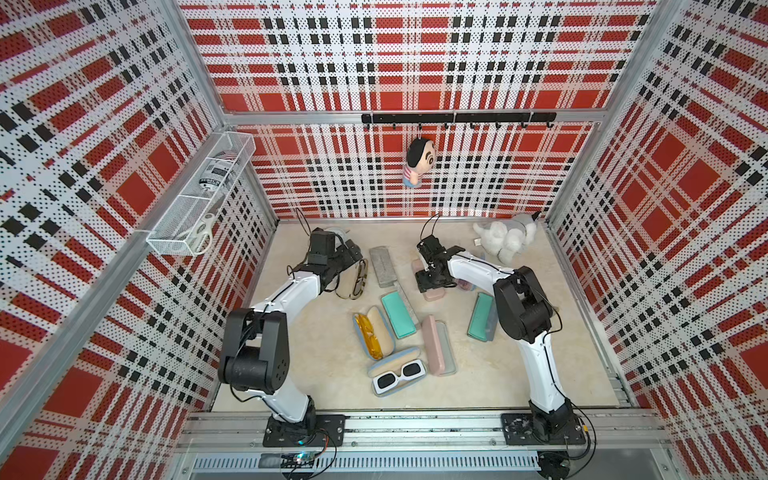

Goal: Close the glasses case
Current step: Pick up the glasses case at the center of the board, then place the glasses case at the center of the board.

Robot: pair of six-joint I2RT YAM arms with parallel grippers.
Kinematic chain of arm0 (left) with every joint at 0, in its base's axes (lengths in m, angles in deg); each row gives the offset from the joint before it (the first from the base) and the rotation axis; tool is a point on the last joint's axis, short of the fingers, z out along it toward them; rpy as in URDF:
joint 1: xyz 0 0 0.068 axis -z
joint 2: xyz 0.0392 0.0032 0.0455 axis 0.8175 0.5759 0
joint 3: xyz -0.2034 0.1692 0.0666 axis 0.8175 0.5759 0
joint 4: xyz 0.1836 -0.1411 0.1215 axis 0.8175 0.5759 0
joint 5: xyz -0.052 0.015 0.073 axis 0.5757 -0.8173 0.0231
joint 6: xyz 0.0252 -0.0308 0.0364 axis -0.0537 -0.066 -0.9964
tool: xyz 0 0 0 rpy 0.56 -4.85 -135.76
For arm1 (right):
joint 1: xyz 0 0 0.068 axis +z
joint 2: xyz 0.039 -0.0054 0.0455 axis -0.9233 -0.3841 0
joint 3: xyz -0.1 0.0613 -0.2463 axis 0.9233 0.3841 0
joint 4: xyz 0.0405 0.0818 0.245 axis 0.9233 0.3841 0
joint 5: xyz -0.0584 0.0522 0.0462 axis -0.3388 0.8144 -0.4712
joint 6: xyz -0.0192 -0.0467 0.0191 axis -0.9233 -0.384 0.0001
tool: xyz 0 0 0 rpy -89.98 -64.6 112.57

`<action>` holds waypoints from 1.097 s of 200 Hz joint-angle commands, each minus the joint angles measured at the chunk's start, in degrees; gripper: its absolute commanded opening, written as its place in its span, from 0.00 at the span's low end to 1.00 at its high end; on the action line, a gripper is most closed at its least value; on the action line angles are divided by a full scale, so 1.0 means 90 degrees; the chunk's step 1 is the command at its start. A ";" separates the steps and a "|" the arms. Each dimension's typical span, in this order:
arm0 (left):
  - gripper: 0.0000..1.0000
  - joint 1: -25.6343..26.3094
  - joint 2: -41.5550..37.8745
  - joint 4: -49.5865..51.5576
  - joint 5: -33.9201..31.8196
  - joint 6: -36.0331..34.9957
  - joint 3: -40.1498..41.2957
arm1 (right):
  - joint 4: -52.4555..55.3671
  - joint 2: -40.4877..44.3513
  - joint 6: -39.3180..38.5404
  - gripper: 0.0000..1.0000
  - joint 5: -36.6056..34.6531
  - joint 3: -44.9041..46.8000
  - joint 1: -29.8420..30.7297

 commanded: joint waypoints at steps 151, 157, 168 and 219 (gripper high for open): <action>0.98 0.1892 0.2957 0.3002 -0.2282 -0.0468 -0.4007 | 0.1491 0.3093 0.1482 0.38 -0.2369 0.0411 -0.0870; 0.98 0.1889 0.2979 0.2996 -0.2288 -0.0455 -0.3987 | 0.1437 0.3146 0.1495 0.38 -0.2350 0.0502 -0.0937; 0.98 0.1891 0.3041 0.3001 -0.2266 -0.0443 -0.3987 | 0.1350 0.3219 0.1515 0.38 -0.2283 0.0641 -0.1030; 0.98 0.1881 0.3435 0.2945 -0.2045 -0.0303 -0.4072 | 0.1198 0.3345 0.1516 0.38 -0.2233 0.0993 -0.1366</action>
